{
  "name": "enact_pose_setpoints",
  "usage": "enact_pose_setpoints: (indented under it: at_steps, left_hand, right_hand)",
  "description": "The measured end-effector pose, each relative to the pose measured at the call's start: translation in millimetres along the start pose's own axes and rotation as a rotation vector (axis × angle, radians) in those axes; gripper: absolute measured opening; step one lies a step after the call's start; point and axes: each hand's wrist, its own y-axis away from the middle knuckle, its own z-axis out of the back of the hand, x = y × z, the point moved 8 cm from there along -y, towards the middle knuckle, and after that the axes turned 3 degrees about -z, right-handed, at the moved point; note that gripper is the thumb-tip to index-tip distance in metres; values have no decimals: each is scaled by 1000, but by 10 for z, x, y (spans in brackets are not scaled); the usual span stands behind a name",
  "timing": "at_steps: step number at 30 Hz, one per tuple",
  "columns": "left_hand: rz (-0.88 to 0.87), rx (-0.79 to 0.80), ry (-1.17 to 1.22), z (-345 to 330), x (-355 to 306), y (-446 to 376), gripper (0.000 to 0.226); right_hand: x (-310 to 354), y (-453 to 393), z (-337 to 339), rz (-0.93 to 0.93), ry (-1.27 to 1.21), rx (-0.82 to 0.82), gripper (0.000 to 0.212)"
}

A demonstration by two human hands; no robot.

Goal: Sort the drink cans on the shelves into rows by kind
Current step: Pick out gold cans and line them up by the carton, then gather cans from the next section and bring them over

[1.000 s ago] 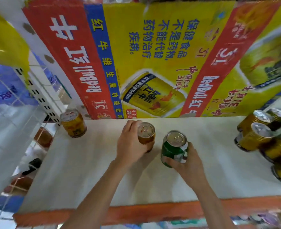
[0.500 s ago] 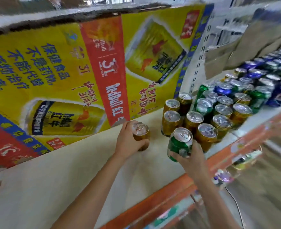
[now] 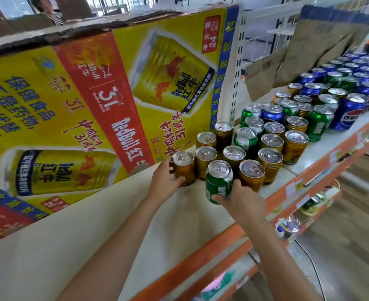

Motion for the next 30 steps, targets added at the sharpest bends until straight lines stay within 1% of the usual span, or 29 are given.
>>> enact_pose_setpoints:
  at_steps: [1,3,6,8,10,13,15,18,20,22,25,28,30]
  left_hand:
    - [19,2,-24,33,62,63,48]
    - [40,-3,-87,113,218,234,34]
    - [34,-16,-156,263,456,559,29]
    - [49,-55,-183,445,635,786,27]
    - [98,-104,-195,679,837,999,27]
    - [198,-221,-220,1110,1137,1338,26]
    - [271,-311,-220,1406,1348,1604,26]
    - [399,-429,-194,1788,1713,2091,25]
    - [505,-536,-161,2032,1973,2460,23]
    - [603,-637,-171,2255,2186,2780,25]
    - [717,-767,-156,2570,2408,3067,34]
    - [771,-854,-110,2827,2607,3135,47]
    - [766,-880,-102,2970,2726,3079,61]
  right_hand:
    - [2,30,-2,12,4,8,42]
    - [73,114,-29,101,-20,1,30]
    - [412,308,-127,310,-109,13,26]
    - [739,437,-278,449,-179,65,25]
    - [1092,548,-427,575,-190,117,25]
    - [1602,720,-607,750,-198,171,22]
    - [1925,856,-709,858,-154,187,24]
    - [2357,1067,-894,964,-130,264,28]
    - [2620,1205,-1016,1016,-115,303,29]
    - [2854,1342,-1118,1059,-112,327,30]
    - [3136,1532,-1221,1107,-113,346,31]
    - [3291,1624,-1290,1124,-85,360,30]
    - [3332,1630,-1303,1127,-53,351,29]
